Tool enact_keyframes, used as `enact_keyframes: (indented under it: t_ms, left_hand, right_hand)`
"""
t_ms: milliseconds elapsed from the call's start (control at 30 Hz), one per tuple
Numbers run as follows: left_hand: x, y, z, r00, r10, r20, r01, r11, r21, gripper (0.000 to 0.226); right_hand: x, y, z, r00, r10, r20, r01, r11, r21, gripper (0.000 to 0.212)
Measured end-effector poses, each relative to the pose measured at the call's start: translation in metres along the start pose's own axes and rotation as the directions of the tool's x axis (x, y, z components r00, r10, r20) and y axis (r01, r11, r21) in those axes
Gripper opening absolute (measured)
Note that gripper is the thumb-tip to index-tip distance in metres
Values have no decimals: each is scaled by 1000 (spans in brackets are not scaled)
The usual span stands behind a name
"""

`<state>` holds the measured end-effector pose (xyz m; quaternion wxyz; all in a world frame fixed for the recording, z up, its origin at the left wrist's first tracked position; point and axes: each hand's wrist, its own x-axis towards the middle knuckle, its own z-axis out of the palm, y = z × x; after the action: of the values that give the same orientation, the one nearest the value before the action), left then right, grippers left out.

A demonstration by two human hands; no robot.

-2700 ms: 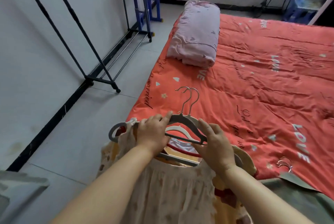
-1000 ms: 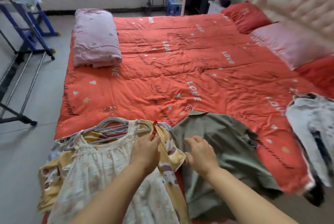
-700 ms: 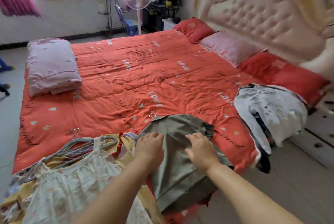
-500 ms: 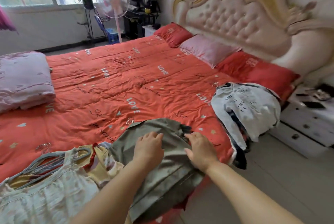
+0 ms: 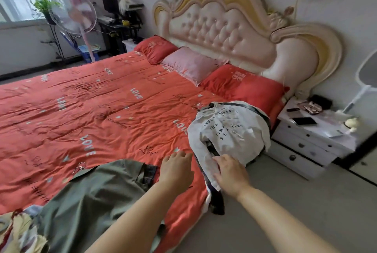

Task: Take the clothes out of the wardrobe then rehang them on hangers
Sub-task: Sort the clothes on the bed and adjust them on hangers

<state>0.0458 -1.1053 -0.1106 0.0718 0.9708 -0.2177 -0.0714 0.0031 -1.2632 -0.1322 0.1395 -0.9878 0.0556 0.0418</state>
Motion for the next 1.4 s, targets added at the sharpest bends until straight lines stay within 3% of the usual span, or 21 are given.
enact_keyframes:
  t_ms: [133, 500, 867, 1133, 1300, 1400]
  left_hand:
    - [70, 25, 6, 999, 28, 22, -28, 999, 18, 48]
    - [307, 37, 16, 997, -13, 80, 18, 997, -73, 44]
    - [459, 4, 54, 961, -228, 156, 254, 951, -178, 46]
    - [585, -27, 133, 855, -442, 272, 500, 842, -201, 41]
    - [649, -40, 203, 794, -496, 353, 582, 787, -205, 53]
    - [672, -46, 240, 772, -503, 388, 605, 768, -209, 67]
  right_hand:
    - [49, 44, -7, 999, 43, 4, -43, 999, 27, 39]
    - [257, 149, -36, 997, 43, 69, -38, 997, -70, 47]
    - [450, 191, -29, 975, -91, 202, 104, 993, -55, 46]
    - [632, 245, 46, 884, -233, 406, 276, 960, -48, 46]
    - [724, 280, 99, 831, -287, 476, 374, 922, -98, 63]
    - [759, 296, 130, 792, -299, 532, 406, 909, -92, 89]
